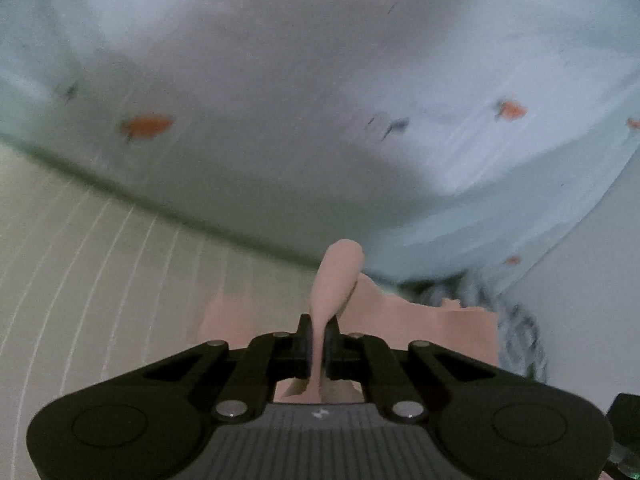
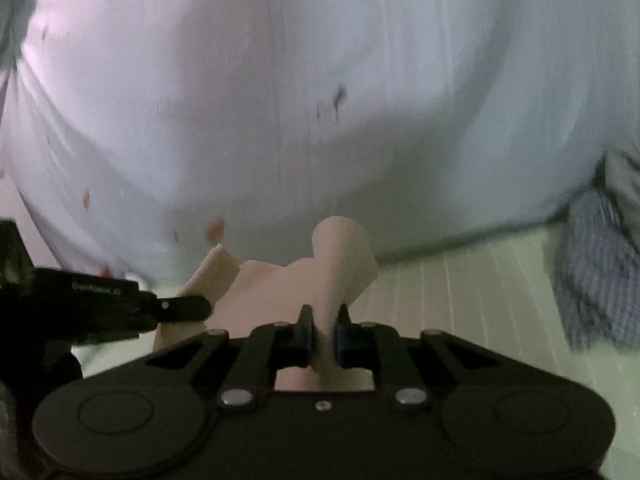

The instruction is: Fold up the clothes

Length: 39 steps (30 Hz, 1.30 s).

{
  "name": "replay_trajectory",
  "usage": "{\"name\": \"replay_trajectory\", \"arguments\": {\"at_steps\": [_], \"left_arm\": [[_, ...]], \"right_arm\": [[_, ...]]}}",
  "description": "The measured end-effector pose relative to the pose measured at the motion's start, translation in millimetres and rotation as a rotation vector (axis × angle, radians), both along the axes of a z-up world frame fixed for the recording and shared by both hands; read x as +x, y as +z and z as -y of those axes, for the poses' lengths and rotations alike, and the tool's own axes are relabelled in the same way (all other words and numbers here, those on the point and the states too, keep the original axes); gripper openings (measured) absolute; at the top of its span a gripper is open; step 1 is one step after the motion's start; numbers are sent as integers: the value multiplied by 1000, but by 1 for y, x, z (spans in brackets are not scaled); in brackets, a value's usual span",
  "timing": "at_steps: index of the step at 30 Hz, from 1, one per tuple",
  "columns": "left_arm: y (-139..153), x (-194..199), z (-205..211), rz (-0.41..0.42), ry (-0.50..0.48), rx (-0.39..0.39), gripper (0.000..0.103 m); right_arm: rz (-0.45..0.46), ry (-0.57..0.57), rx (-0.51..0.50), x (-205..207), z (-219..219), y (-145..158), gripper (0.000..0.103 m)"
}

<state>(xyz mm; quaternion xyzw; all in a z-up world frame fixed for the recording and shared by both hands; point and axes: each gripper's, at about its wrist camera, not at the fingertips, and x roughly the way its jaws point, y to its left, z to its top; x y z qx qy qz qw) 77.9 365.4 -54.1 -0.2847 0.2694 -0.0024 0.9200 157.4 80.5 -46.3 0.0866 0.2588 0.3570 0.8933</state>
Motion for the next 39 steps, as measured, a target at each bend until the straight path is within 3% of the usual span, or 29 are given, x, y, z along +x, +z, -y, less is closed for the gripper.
{"name": "replay_trajectory", "arguments": {"at_steps": [3, 5, 10, 13, 15, 18, 21, 23, 25, 26, 29, 33, 35, 39], "left_arm": [[-11, 27, 6, -16, -12, 78, 6], [-41, 47, 8, -102, -2, 117, 6], [-119, 67, 11, -320, 42, 118, 7], [-140, 61, 12, -331, 48, 137, 10], [-145, 56, 13, -307, 56, 141, 12], [-151, 50, 16, -267, 58, 171, 12], [-147, 50, 14, -271, 59, 168, 17], [-139, 49, 11, -284, 56, 168, 25], [-134, 50, 12, -294, 40, 208, 53], [-132, 51, 14, -300, 25, 234, 61], [-133, 52, 12, -308, -22, 266, 67], [-147, 58, 2, -352, -44, 199, 74], [-149, 64, 3, -342, -59, 217, 78], [-150, 76, 8, -319, -108, 244, 76]], "right_arm": [[16, -26, -3, 23, -5, -1, 12], [1, -42, -54, 39, -15, -16, 12], [-85, -59, -266, 64, -46, -89, 13], [-103, -56, -355, 61, -58, -126, 16], [-38, -66, -405, 53, -65, -135, 20], [30, -103, -441, 47, -70, -142, 36], [20, -146, -435, 50, -66, -144, 60], [11, -186, -464, 52, -62, -143, 87], [-9, -194, -468, 57, -58, -142, 90], [-24, -193, -460, 60, -55, -142, 90], [-82, -202, -419, 67, -47, -146, 96], [-107, -204, -402, 68, -46, -151, 101], [-118, -203, -395, 70, -46, -153, 102], [-125, -187, -385, 78, -45, -154, 102]]}}
